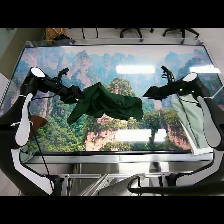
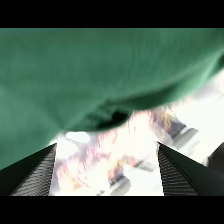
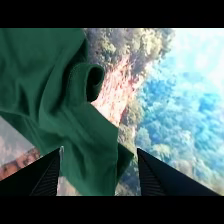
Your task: Fold the shirts.
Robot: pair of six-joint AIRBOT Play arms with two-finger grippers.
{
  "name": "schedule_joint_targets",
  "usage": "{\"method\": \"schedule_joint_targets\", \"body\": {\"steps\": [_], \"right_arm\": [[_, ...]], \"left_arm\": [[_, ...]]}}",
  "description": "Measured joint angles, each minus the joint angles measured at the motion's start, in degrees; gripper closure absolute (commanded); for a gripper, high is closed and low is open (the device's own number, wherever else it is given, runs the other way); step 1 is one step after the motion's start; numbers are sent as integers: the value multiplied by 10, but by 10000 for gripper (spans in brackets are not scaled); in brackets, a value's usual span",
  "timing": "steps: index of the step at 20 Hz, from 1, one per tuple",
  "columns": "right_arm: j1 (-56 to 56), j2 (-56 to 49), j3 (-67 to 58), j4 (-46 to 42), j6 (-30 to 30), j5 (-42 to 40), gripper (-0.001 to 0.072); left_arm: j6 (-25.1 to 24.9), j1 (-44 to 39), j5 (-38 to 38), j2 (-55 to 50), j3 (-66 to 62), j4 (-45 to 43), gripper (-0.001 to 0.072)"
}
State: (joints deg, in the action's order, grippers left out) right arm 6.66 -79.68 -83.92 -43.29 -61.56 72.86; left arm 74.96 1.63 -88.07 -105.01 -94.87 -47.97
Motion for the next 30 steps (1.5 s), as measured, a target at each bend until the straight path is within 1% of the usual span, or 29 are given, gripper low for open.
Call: {"method": "schedule_joint_targets", "body": {"steps": [3, 5, 8, 11, 12, 13, 15, 16, 17, 18, 19, 20, 21, 22, 26, 30], "right_arm": [[2, 25, 31, 0, -10, 32, 259], [-15, 34, 71, 0, -14, 34, 254], [-58, 35, 137, 0, -14, -9, 253], [-100, 17, 172, 5, -14, -58, 253], [-110, 9, 177, 17, -14, -68, 253], [-118, 3, 181, 34, -7, -79, 253], [-129, -12, 186, 76, 15, -102, 255], [-132, -18, 188, 96, 27, -111, 257], [-134, -24, 189, 116, 39, -121, 360], [-136, -28, 190, 130, 50, -132, 510], [-137, -33, 191, 143, 61, -140, 507], [-138, -34, 192, 152, 71, -144, 532], [-139, -36, 192, 161, 79, -149, 659], [-139, -37, 192, 165, 84, -152, 689], [-137, -33, 192, 186, 96, -148, 690], [-113, 12, 173, 194, 101, -119, 690]], "left_arm": [[-5, -9, 31, 52, 110, 0, 30], [-11, -32, 83, 82, 186, 0, 29], [-13, -83, 181, 106, 267, 2, 30], [-14, -129, 280, 114, 303, 2, 30], [-14, -139, 309, 116, 308, 2, 30], [-15, -146, 334, 117, 309, 2, 49], [-15, -155, 372, 118, 310, 2, 50], [-15, -157, 387, 118, 309, 2, 143], [-14, -159, 400, 118, 309, 1, 368], [-15, -160, 412, 118, 309, 0, 593], [-15, -161, 420, 118, 309, 0, 692], [-15, -162, 426, 118, 309, 0, 688], [-15, -162, 431, 118, 309, 0, 689], [-15, -161, 434, 118, 309, -1, 689], [-17, -151, 428, 130, 309, -5, 690], [-26, -123, 398, 203, 301, -5, 691]]}}
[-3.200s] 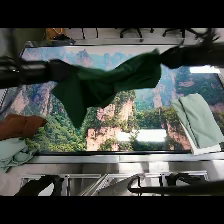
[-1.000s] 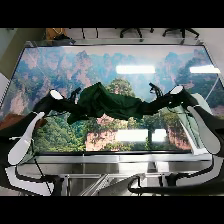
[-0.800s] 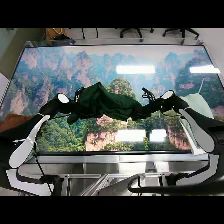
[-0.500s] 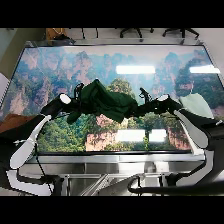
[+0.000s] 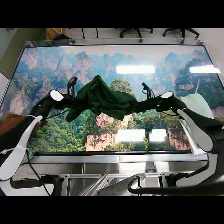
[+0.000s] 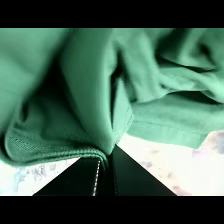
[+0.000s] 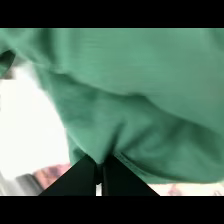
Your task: Fold the shirts.
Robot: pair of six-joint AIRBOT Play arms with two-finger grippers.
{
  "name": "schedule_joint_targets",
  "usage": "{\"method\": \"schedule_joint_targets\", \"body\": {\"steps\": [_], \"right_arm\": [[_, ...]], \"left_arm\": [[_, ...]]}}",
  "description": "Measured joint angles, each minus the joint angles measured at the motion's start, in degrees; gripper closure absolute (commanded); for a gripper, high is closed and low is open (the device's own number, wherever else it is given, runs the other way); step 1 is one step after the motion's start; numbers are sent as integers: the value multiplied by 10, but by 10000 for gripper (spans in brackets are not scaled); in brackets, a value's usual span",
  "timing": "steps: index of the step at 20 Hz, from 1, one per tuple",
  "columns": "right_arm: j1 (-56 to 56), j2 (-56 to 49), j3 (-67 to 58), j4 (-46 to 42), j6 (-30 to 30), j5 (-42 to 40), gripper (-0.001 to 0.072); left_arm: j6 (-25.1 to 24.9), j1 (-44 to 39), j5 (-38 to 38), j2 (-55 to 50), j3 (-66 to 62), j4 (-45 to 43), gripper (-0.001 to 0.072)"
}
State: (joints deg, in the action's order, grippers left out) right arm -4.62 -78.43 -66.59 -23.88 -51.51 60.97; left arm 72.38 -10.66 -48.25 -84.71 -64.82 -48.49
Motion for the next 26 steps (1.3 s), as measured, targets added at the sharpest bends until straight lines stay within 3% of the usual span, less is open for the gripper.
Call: {"method": "schedule_joint_targets", "body": {"steps": [8, 16, 21, 26], "right_arm": [[97, 186, -238, 35, -3, 82, 691], [175, 340, -423, -28, -2, 51, 691], [185, 340, -441, -51, 8, 43, 691], [158, 208, -433, -57, -9, 114, 690]], "left_arm": [[2, 98, -104, 220, -220, 1, 690], [20, 226, -181, 371, -435, 3, 690], [24, 249, -231, 379, -381, 19, 689], [8, 163, -232, 277, -243, 25, 689]]}}
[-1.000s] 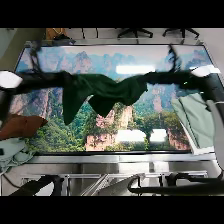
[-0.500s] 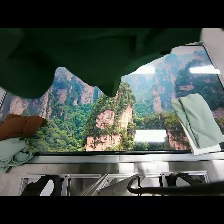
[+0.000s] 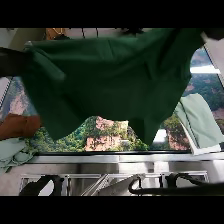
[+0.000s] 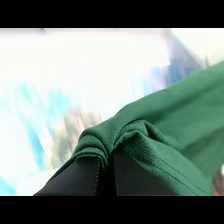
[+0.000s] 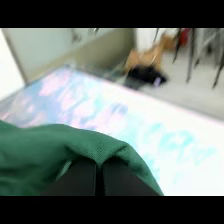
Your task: Fold the shirts.
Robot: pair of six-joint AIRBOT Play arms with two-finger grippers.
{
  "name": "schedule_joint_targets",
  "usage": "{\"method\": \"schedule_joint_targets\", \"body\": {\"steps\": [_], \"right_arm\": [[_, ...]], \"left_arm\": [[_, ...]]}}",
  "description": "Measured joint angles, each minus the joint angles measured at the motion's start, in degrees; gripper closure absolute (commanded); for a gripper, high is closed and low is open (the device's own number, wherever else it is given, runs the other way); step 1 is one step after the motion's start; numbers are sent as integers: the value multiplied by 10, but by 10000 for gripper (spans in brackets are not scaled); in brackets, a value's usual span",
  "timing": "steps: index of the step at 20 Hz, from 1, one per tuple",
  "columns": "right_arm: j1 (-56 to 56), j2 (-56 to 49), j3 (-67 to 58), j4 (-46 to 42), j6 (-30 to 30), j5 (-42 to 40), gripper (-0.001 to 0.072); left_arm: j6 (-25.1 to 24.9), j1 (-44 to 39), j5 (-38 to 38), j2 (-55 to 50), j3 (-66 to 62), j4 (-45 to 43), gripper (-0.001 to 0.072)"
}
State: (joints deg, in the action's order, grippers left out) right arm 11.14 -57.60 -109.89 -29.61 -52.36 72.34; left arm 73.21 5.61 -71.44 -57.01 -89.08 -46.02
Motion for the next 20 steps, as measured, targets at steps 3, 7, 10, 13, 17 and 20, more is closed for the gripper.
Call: {"method": "schedule_joint_targets", "body": {"steps": [3, 7, 10, 13, 17, 20], "right_arm": [[-37, -114, 33, -6, -5, 22, 691], [-70, -278, 68, -28, -18, 13, 690], [-79, -358, 76, -32, -25, -9, 567], [-76, -382, 73, -35, -27, -17, 462], [-31, -359, 66, -40, -31, 20, 461], [14, -330, 75, -76, -49, 73, 461]], "left_arm": [[-27, -48, 23, -120, 66, 4, 689], [-68, -56, 40, -319, 83, 4, 685], [-80, -33, 28, -445, 23, 19, 106], [-79, -1, -19, -524, -66, 43, 8], [-61, 48, -133, -555, -163, 40, 10], [-47, 82, -196, -536, -155, 11, 10]]}}
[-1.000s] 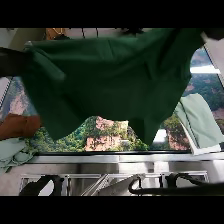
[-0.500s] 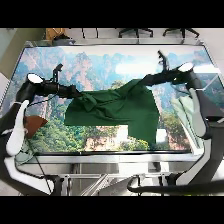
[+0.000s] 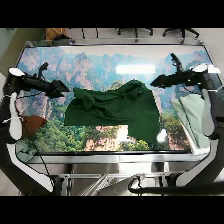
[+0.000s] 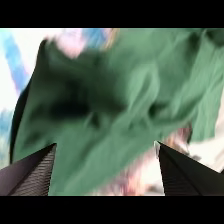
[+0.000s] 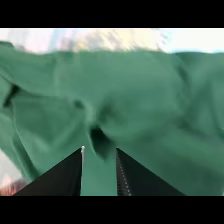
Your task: Fold the shirts.
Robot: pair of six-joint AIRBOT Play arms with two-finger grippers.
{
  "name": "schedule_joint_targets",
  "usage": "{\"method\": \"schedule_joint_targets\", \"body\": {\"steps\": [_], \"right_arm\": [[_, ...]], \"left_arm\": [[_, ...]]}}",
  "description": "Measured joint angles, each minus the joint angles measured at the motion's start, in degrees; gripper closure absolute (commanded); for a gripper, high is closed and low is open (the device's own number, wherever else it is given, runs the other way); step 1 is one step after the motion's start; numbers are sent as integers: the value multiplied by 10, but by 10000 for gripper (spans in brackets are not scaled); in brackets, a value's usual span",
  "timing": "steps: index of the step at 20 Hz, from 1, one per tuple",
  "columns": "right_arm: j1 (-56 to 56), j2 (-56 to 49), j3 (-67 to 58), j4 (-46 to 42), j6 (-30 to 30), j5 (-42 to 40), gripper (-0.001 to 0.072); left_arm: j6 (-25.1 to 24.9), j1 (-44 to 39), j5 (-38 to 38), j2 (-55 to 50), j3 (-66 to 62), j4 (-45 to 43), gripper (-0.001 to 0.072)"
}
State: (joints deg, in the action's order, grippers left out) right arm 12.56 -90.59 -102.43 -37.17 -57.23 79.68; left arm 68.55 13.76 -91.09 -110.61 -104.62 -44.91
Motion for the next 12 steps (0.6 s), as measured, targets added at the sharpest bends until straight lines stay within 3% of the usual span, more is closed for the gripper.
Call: {"method": "schedule_joint_targets", "body": {"steps": [5, 7, 12], "right_arm": [[67, 39, 63, -91, -29, 63, 439], [89, 47, 102, -110, -35, 71, 346], [108, 53, 191, -124, -33, 63, 348]], "left_arm": [[-8, 47, 7, 91, 178, -65, 10], [-16, 59, 40, 120, 261, -99, 9], [-42, 63, 132, 146, 384, -113, 10]]}}
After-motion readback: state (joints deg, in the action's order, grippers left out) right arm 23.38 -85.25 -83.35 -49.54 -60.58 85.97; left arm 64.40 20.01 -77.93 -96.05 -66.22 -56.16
